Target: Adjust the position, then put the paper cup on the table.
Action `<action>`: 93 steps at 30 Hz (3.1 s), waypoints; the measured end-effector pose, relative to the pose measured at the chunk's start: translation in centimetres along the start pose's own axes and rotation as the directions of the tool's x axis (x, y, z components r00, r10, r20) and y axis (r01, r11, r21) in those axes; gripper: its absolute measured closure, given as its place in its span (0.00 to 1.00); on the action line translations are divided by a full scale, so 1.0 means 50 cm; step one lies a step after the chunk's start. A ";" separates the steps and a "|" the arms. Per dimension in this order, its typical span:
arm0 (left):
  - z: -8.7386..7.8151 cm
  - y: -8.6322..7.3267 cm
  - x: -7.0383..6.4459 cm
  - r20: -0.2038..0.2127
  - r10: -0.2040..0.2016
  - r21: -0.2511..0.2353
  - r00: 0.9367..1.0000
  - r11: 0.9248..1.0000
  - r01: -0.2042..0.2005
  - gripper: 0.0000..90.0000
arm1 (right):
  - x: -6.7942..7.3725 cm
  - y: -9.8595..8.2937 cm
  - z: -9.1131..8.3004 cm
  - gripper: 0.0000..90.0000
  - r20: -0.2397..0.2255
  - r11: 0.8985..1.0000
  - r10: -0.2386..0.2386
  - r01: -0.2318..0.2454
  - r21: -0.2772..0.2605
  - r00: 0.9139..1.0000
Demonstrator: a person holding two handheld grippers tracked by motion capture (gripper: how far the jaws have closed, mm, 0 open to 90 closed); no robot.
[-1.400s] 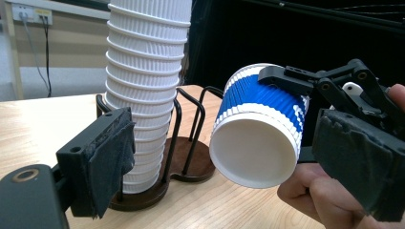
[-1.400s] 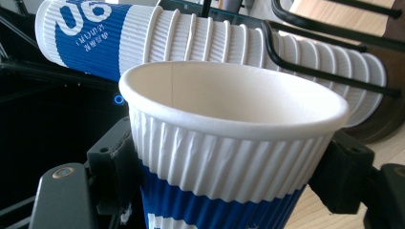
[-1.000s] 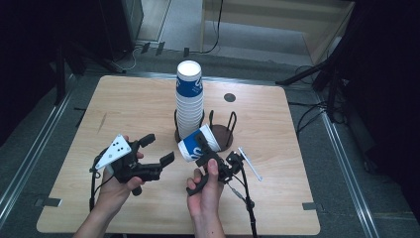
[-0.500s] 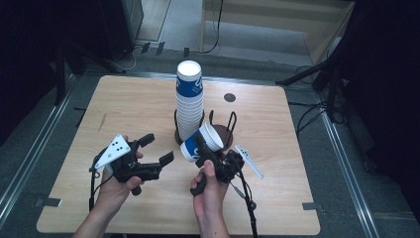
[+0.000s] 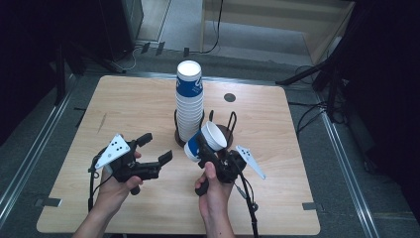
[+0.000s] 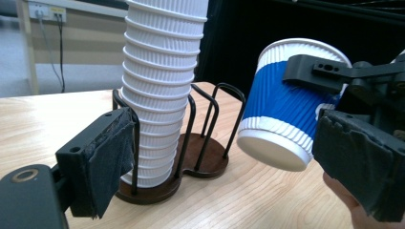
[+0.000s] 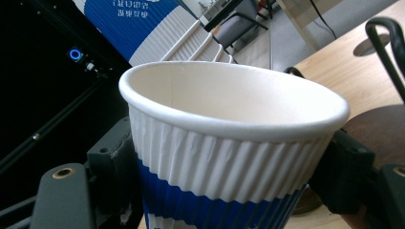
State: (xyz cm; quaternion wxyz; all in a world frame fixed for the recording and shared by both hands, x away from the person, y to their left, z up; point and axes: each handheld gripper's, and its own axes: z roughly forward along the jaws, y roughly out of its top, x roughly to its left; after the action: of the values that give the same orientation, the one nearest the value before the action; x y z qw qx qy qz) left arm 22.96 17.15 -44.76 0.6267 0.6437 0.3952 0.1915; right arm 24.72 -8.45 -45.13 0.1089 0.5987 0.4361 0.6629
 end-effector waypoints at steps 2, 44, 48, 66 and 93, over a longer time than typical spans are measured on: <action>0.000 -0.001 0.002 -0.003 0.001 0.002 1.000 1.000 -0.001 0.09 | 0.000 0.001 -0.002 0.25 0.002 1.000 -0.024 0.024 -0.005 1.000; -0.025 -0.039 0.100 -0.169 -0.043 0.014 0.985 0.999 0.046 0.09 | -0.034 0.078 -0.018 0.24 0.098 0.950 -0.286 0.296 -0.097 0.953; -0.026 -0.047 0.113 -0.192 -0.046 0.015 0.980 0.999 0.049 0.09 | -0.037 0.090 -0.017 0.24 0.112 0.941 -0.308 0.320 -0.110 0.945; -0.039 -0.089 0.174 -0.307 -0.042 0.036 0.951 0.998 0.056 0.09 | -0.054 0.126 -0.006 0.24 0.200 0.875 -0.441 0.468 -0.120 0.875; -0.086 -0.124 0.251 -0.454 -0.044 0.030 0.890 0.997 0.065 0.09 | -0.069 0.179 0.020 0.24 0.267 0.830 -0.506 0.547 -0.109 0.820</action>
State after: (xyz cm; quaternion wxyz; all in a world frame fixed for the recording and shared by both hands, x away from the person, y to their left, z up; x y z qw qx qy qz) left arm 25.82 28.77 -53.20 0.5078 0.5838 0.5527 0.3097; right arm 29.87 -15.64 -41.30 0.3912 0.5136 0.5075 0.5706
